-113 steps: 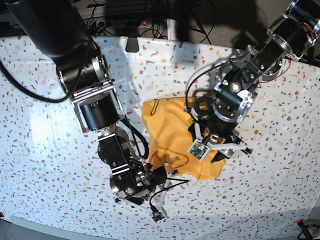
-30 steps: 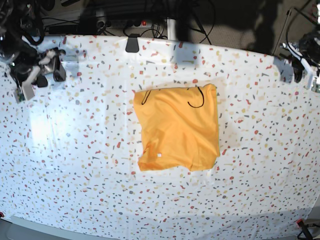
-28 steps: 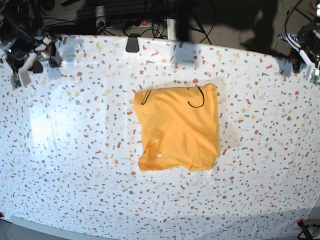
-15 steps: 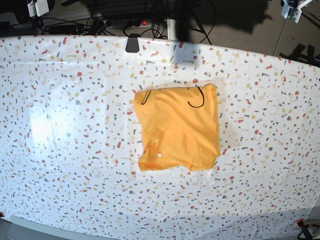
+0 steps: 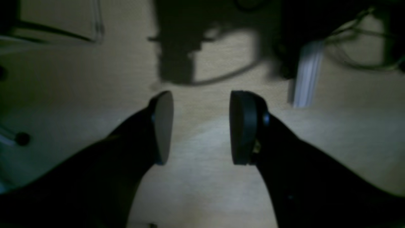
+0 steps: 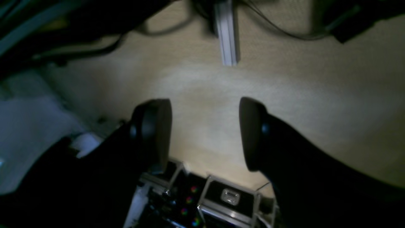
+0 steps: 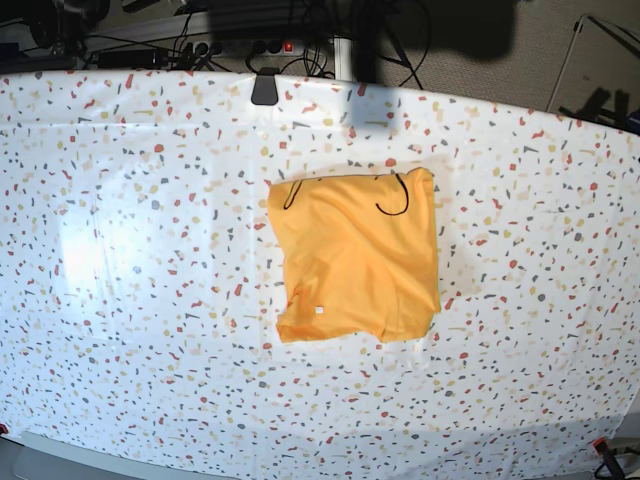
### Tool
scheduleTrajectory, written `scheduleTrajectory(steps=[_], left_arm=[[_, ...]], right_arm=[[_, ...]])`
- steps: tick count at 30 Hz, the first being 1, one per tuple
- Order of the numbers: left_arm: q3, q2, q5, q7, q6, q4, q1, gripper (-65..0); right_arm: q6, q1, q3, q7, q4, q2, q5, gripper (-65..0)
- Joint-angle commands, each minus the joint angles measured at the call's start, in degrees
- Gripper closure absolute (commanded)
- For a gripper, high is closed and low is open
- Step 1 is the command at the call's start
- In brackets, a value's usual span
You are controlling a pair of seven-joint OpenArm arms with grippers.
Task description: Fold the T-shirt properly
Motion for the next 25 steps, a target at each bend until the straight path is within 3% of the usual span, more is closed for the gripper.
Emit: scheduleTrajectory(steps=[1,5,9,15,18,22,25], left_arm=[[-0.2,0.1,0.5,-0.3,0.2,-3.0,-0.8,-27.5],[-0.2,3.0,0.5,-1.3,0.2,-9.7,-3.1,-27.5],[-0.2,3.7,0.5,-1.0,0.2,-8.4,-3.1,-27.5],[-0.2,3.8,0.5,3.7,0.2,-5.0,-3.0,-27.5],[-0.2,4.0,0.5,3.3,0.2,-4.5,-2.6,-27.5],[-0.2,4.1,0.5,-0.2,0.2,-4.4,-2.5,-27.5],[-0.2,4.0,0.7,0.2,0.2,-3.6,-3.0,-27.5]], right_arm=[[0.7,2.1,-1.2,2.1,-3.3,0.5,-2.5,-34.0],[-1.5,10.5,-5.5,8.2,-15.1,0.5,-6.9,-34.0],[-2.3,14.3,-6.3,7.8,-17.2,0.5,-6.6,-34.0],[-2.2,15.3,-6.3,7.5,-17.2,0.5,-6.7,-34.0],[-2.2,15.3,-6.3,7.1,-17.2,0.5,-6.7,-34.0],[-2.1,15.3,-6.3,6.9,-17.2,0.5,-1.9,-34.0],[-2.2,15.3,-6.3,6.9,-17.2,0.5,-0.4,-34.0]])
